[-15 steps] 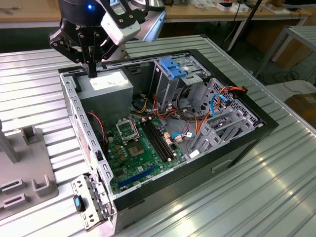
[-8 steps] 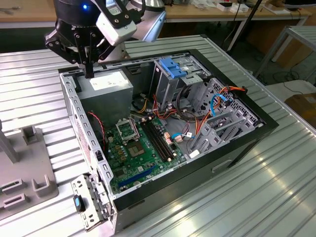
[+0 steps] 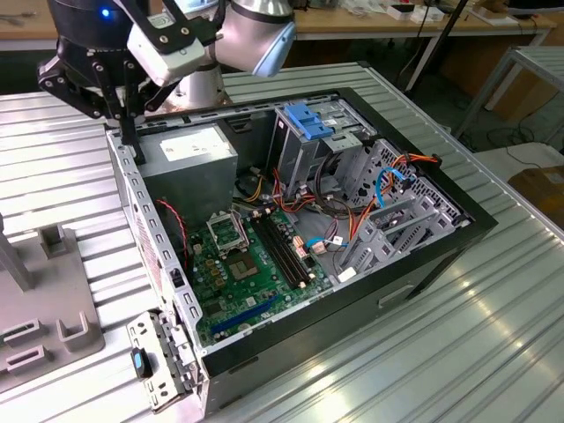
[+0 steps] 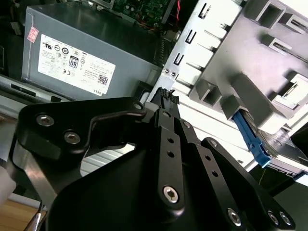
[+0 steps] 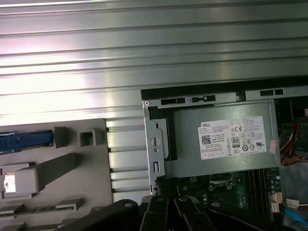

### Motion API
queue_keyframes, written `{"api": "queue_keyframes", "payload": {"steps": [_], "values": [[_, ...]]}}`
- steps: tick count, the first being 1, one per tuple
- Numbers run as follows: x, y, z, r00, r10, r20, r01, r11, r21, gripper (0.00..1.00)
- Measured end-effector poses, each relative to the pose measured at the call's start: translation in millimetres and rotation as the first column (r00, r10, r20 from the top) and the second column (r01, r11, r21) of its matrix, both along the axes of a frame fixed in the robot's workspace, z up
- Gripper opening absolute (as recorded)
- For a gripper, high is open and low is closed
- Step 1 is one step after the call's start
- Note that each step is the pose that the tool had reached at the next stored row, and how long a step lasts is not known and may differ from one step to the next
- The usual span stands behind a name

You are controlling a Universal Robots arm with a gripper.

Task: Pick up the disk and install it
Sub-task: 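Reach for the disk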

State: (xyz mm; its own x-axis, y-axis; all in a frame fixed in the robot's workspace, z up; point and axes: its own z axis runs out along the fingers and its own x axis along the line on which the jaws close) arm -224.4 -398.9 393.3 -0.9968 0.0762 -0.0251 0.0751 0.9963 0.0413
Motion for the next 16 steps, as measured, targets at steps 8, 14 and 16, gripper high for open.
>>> {"api": "queue_keyframes", "payload": {"steps": [8, 14, 16], "values": [[-22.2, 0.0, 0.0, 1.0, 0.0, -0.0001, 0.0, 1.0, 0.0, 0.11], [-32.0, 0.0, 0.0, 1.0, 0.0, 0.0, 0.0, 1.0, -0.0001, 0.11], [-34.7, 0.0, 0.0, 1.0, 0.0, -0.0001, 0.0, 1.0, -0.0001, 0.11]]}}
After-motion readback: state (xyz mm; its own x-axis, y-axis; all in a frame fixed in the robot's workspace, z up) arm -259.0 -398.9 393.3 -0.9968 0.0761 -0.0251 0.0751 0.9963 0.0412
